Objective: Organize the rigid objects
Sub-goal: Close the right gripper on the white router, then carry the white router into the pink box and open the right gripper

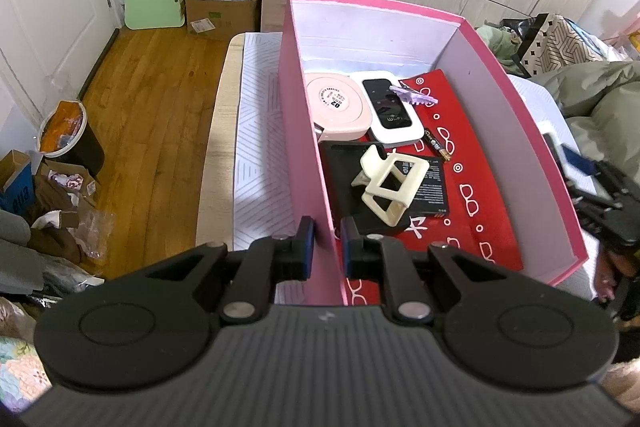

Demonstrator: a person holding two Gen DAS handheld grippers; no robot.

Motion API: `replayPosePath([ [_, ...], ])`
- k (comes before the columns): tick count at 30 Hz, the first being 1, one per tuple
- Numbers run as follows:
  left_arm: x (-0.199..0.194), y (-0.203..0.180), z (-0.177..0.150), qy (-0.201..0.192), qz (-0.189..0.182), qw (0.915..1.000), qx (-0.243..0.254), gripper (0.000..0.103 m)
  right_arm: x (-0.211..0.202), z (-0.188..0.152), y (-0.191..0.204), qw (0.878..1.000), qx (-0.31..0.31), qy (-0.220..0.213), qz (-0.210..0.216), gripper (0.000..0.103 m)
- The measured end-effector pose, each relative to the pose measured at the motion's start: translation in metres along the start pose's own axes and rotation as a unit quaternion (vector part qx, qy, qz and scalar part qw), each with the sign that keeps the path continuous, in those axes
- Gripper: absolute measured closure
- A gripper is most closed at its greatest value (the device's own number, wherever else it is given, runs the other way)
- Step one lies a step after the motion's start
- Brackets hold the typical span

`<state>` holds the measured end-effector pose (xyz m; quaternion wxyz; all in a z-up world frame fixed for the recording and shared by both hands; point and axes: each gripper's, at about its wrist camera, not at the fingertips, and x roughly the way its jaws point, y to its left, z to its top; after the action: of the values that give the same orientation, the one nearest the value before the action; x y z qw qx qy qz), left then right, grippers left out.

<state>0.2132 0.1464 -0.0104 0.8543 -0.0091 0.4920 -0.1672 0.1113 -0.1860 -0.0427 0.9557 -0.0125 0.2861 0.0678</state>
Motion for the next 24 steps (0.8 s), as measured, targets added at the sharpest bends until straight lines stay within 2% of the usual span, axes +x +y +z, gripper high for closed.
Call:
replayPosePath([
  [2,0.000,0.000,0.000,0.000,-0.001,1.0000,-0.001,0.090,-0.010,0.008,0.001,1.000,-0.005,-0.018,-0.007,0.038],
  [6,0.000,0.000,0.000,-0.002,-0.005,1.0000,-0.005,0.090,-0.032,0.025,0.004,0.999,-0.022,-0.049,0.006,0.038],
  [13,0.000,-0.002,0.003,0.005,-0.001,1.0000,0.001,0.090,-0.056,0.060,0.015,0.994,-0.022,-0.093,0.057,0.038],
  [15,0.000,-0.001,0.006,0.007,-0.005,1.0000,0.001,0.090,-0.052,0.075,0.025,0.992,-0.043,-0.084,0.084,0.038],
  [19,0.001,0.007,0.006,0.005,-0.020,0.9997,-0.010,0.090,-0.029,0.103,0.051,0.984,-0.109,-0.035,0.140,0.038],
  [23,0.000,0.008,0.002,-0.002,-0.025,0.9996,-0.012,0.090,0.012,0.105,0.077,0.975,-0.203,-0.013,0.090,0.038],
  [24,0.000,0.007,0.002,-0.004,-0.025,0.9996,-0.011,0.090,0.021,0.105,0.079,0.973,-0.213,0.000,0.092,0.038],
])
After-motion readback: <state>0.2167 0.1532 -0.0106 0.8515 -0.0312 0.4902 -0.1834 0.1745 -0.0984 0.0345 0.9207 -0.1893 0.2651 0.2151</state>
